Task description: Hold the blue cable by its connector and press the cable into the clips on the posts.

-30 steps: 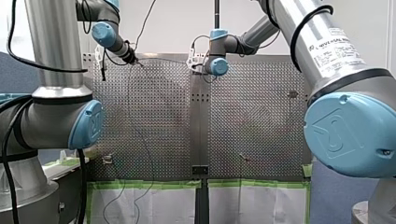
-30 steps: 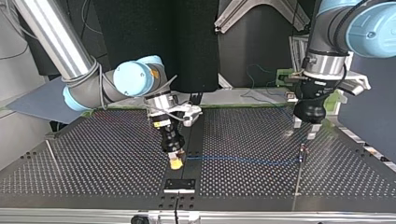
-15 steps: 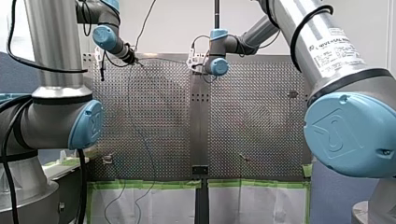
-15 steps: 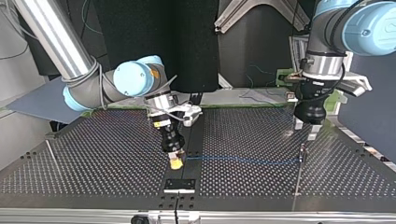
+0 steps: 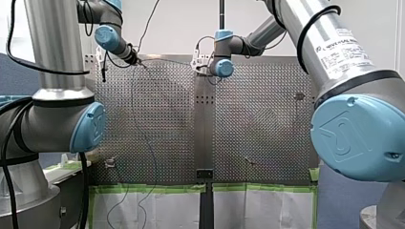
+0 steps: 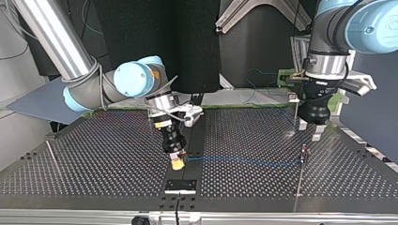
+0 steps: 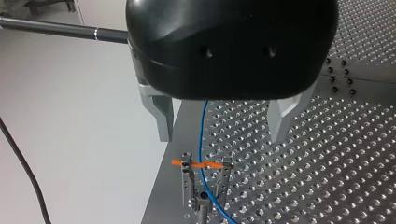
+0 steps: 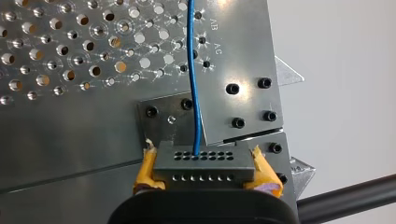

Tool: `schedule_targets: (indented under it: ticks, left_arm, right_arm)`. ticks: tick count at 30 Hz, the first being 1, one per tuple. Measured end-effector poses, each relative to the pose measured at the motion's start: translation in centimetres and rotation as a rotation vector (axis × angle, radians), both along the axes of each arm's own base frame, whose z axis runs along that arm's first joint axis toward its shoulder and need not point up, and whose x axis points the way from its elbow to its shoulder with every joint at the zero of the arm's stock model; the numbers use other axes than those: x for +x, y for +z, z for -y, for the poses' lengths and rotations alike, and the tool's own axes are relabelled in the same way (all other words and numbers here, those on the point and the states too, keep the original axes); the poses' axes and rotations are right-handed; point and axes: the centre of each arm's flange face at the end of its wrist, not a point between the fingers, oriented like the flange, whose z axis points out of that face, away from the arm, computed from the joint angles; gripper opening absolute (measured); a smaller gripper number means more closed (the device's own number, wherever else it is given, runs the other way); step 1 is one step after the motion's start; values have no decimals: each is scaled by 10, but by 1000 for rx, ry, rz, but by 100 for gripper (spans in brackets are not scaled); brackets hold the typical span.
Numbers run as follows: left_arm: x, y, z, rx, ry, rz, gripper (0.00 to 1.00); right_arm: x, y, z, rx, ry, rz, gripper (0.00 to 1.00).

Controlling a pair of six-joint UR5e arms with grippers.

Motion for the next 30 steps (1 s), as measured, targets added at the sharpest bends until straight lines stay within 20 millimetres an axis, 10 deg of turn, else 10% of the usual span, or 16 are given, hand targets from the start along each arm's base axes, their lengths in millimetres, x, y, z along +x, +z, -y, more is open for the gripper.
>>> schedule_targets:
  ticks: [30]
  left_arm:
    - [-5,14,3,68,30,-18,99]
  right_arm:
    - [3,-1,-4,9,9,-2,0]
